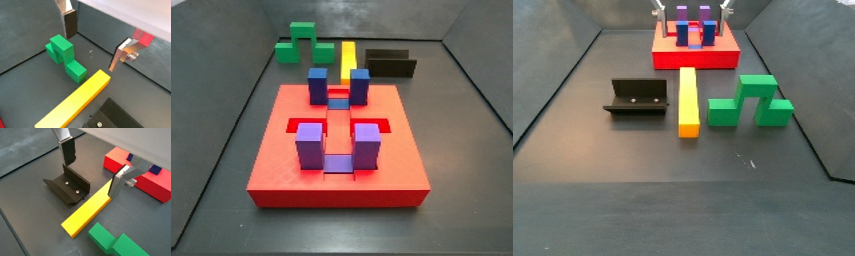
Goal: Pick up the yellow object. Move up. Move to above the board. Insert the yellow object.
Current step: Pick up the yellow object.
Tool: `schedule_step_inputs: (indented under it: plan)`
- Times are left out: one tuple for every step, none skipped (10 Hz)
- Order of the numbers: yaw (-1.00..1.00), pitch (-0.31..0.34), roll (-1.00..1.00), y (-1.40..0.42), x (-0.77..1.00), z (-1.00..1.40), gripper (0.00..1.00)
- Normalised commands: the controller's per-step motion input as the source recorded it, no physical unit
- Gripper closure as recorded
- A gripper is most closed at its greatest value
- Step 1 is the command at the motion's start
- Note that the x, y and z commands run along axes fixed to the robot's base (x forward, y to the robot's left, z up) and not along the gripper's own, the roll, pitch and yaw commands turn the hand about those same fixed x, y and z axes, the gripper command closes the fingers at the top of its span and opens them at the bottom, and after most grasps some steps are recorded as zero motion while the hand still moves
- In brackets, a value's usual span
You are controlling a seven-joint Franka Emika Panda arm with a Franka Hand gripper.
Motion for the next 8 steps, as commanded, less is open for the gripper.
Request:
schedule_step_inputs:
  plan:
    - [0.0,-0.007,0.0,-0.05,0.09,-0.02,0.0]
    - [0.0,-0.033,0.0,-0.09,0.11,-0.12,0.0]
    - [0.0,-0.071,0.0,-0.14,0.17,-0.26,0.0]
    - [0.0,-0.099,0.0,-0.14,0.17,-0.37,0.0]
    - [0.0,-0.141,0.01,-0.15,0.09,-0.62,0.0]
    - [-0.05,-0.15,0.02,-0.11,0.0,-0.92,0.0]
    - [0.0,-0.179,0.03,-0.1,-0.12,-0.85,0.0]
    - [0.0,-0.214,0.0,-0.1,-0.19,-0.79,0.0]
